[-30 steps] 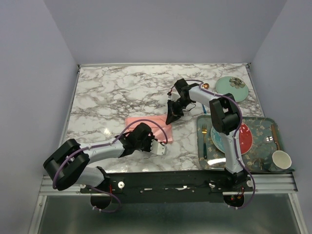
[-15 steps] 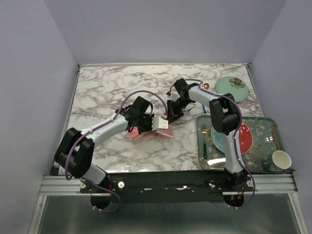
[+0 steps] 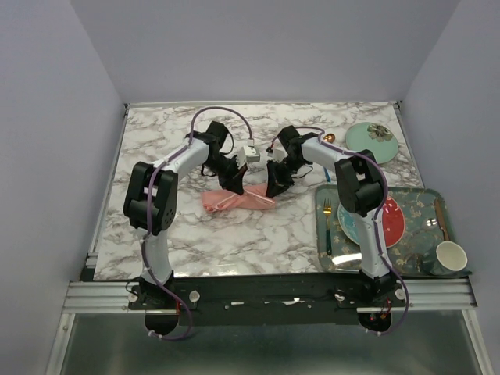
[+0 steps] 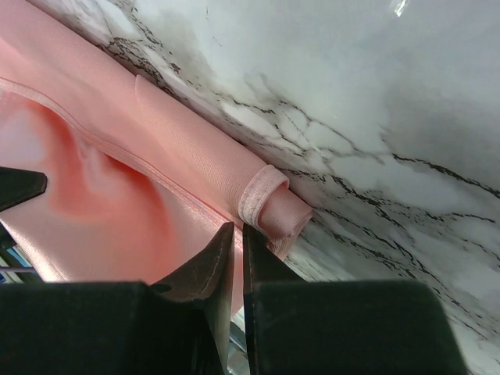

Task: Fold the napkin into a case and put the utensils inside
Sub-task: Pick up the 2/3-rectangle-folded napkin from the center of the board.

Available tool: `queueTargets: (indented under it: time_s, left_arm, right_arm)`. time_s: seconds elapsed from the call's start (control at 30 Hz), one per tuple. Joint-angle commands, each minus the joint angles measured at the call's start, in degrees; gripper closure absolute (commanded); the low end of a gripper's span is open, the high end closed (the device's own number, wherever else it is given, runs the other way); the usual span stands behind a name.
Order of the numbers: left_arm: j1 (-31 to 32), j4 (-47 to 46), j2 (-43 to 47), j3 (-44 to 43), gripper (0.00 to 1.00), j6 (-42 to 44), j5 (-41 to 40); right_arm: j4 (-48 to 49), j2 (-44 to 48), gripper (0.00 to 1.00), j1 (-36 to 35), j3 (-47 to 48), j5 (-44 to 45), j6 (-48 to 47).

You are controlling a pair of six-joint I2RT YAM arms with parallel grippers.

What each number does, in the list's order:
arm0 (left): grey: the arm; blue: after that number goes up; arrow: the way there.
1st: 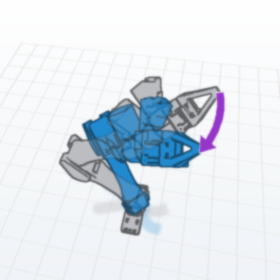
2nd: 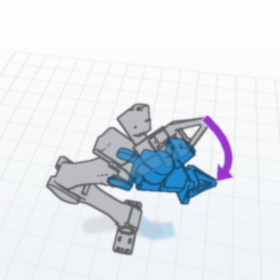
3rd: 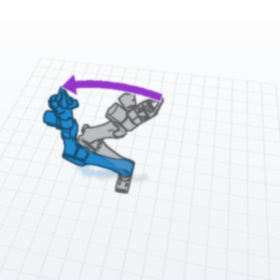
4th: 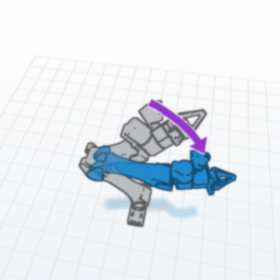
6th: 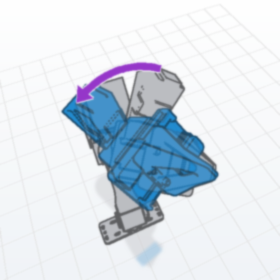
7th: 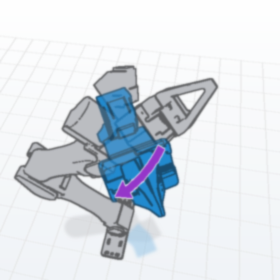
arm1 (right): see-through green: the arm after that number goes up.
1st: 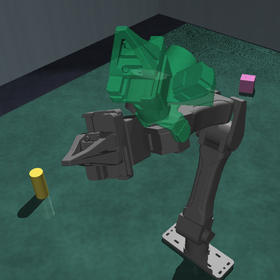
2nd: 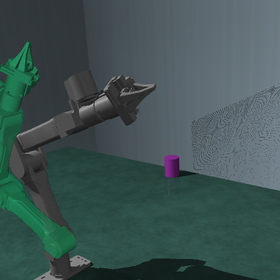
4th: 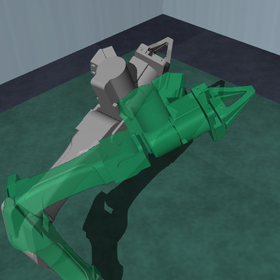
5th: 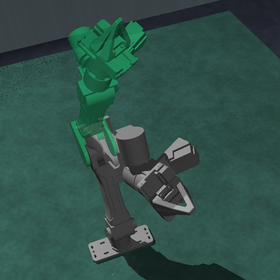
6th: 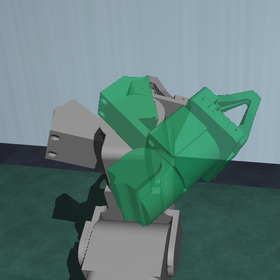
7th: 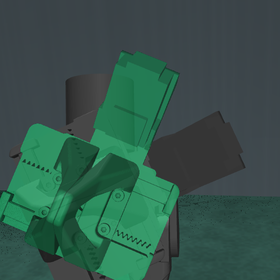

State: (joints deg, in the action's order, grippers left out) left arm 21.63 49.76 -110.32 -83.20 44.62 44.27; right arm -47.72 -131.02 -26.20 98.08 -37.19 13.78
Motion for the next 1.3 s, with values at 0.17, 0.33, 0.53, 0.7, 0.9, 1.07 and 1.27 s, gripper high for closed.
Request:
queueTargets:
  time_s: [0.17,0.33,0.53,0.7,0.9,1.07,1.27]
  left_arm:
    - [-3.3,3.4,-8.8,-3.7,1.00,-9.5,11.1]
    - [-5.0,3.5,-12.3,-5.0,0.98,-12.0,12.7]
    - [-5.3,-1.0,-0.8,3.4,0.51,-8.8,9.2]
    - [-2.7,-12.9,13.5,15.9,0.38,-10.8,-2.3]
    - [10.3,-31.4,32.1,38.5,0.32,-4.3,-26.0]
    - [17.5,-40.5,39.2,50.0,0.33,1.4,-35.3]
    - [21.4,-40.8,40.4,55.1,0.42,8.3,-39.3]
  right_arm:
    - [-0.4,-3.5,0.82,-0.3,-0.1,10.5,-4.2]
    - [-0.5,-3.6,0.82,-0.3,-0.1,10.6,-4.6]
    - [-0.9,-3.7,0.82,-0.3,0.0,11.0,-4.2]
    - [-0.9,-4.2,0.82,-0.3,0.4,11.0,-3.5]
    - [-0.8,-4.3,0.82,-0.3,0.2,11.1,-3.2]
    - [-0.4,-4.2,0.82,-0.3,-0.3,11.3,-3.1]
    - [-0.2,-4.2,0.82,-0.4,-0.6,11.5,-3.1]
